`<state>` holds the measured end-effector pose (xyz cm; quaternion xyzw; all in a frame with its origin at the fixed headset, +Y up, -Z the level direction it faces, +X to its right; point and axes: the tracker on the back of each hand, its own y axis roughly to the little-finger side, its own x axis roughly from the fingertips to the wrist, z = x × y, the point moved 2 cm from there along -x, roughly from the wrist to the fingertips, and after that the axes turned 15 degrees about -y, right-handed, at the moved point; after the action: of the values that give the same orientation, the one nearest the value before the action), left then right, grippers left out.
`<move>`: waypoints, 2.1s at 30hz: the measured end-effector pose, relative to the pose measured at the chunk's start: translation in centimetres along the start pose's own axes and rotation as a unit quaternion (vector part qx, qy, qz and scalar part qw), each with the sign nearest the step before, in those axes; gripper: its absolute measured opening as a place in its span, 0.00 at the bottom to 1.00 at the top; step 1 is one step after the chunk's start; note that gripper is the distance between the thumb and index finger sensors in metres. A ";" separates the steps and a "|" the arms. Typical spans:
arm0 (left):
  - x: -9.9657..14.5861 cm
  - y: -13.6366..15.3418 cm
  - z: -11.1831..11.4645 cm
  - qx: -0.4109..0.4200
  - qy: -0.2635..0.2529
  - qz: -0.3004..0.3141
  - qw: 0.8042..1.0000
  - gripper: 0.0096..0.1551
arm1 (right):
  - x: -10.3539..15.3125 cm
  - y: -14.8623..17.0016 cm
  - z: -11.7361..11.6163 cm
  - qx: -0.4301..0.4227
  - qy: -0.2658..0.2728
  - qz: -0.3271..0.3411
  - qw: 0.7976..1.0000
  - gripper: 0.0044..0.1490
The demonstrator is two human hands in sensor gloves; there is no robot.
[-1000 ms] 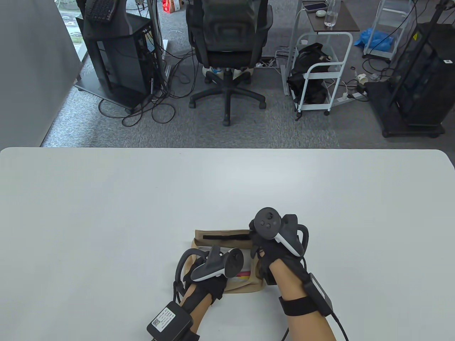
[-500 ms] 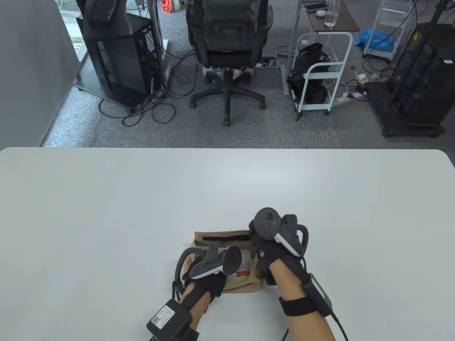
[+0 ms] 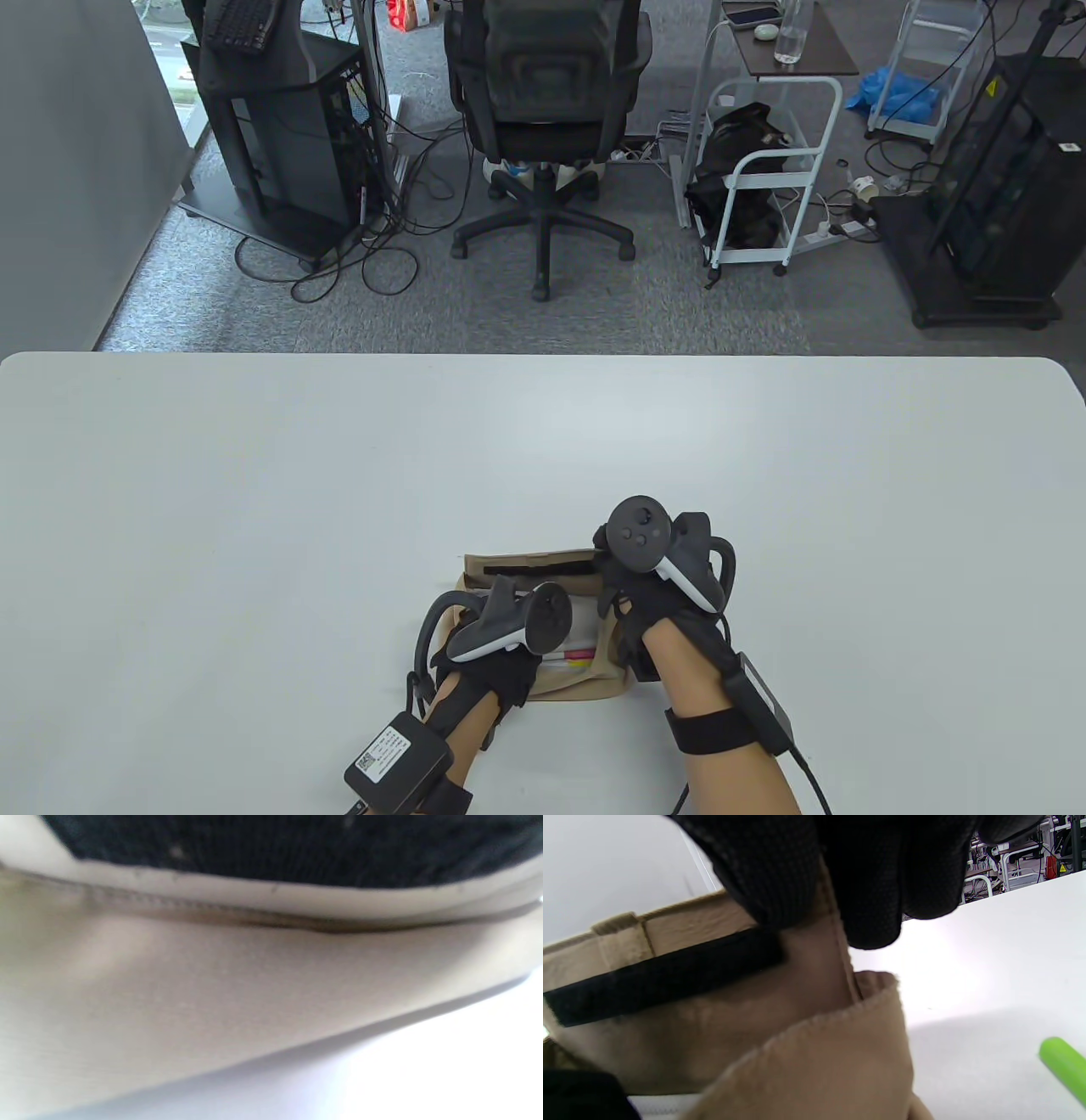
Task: Twist to extend twist pen refills
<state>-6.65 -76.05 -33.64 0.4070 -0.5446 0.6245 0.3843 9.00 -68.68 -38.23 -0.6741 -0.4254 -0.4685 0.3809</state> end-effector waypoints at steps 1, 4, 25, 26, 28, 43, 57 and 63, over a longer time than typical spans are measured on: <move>0.1 0.3 -0.2 0.017 -0.004 -0.002 1.000 0.28 | 0.0 0.0 0.0 0.000 0.000 0.000 1.000 0.27; 0.7 1.4 -1.5 0.088 -0.039 -0.012 0.995 0.28 | 0.0 0.1 0.0 -0.001 0.000 -0.001 1.000 0.27; 4.4 3.6 -8.2 0.536 -0.186 0.070 0.821 0.28 | 5.9 -1.3 8.2 -0.189 0.062 0.150 0.968 0.32; 4.4 3.5 -8.2 0.543 -0.184 0.075 0.816 0.28 | 6.2 -1.5 8.5 -0.206 0.058 0.173 0.961 0.32; 4.3 3.2 -8.2 0.563 -0.174 0.087 0.803 0.28 | 7.0 -2.1 9.1 -0.239 0.023 0.246 0.939 0.33; 3.9 2.0 -7.2 0.627 -0.119 0.127 0.760 0.27 | 4.7 -4.5 5.4 -0.428 -0.208 0.441 0.761 0.33; 3.8 2.1 -7.2 0.621 -0.122 0.121 0.765 0.27 | 4.9 -3.4 6.6 -0.391 -0.093 0.405 0.822 0.30; 3.8 2.1 -7.2 0.621 -0.121 0.122 0.765 0.27 | 4.9 -3.5 6.5 -0.386 -0.093 0.405 0.824 0.32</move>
<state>-10.68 -69.03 -31.43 0.5588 -0.1253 0.8135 -0.1007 8.76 -60.50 -34.92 -0.9179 0.0681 -0.3338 0.2034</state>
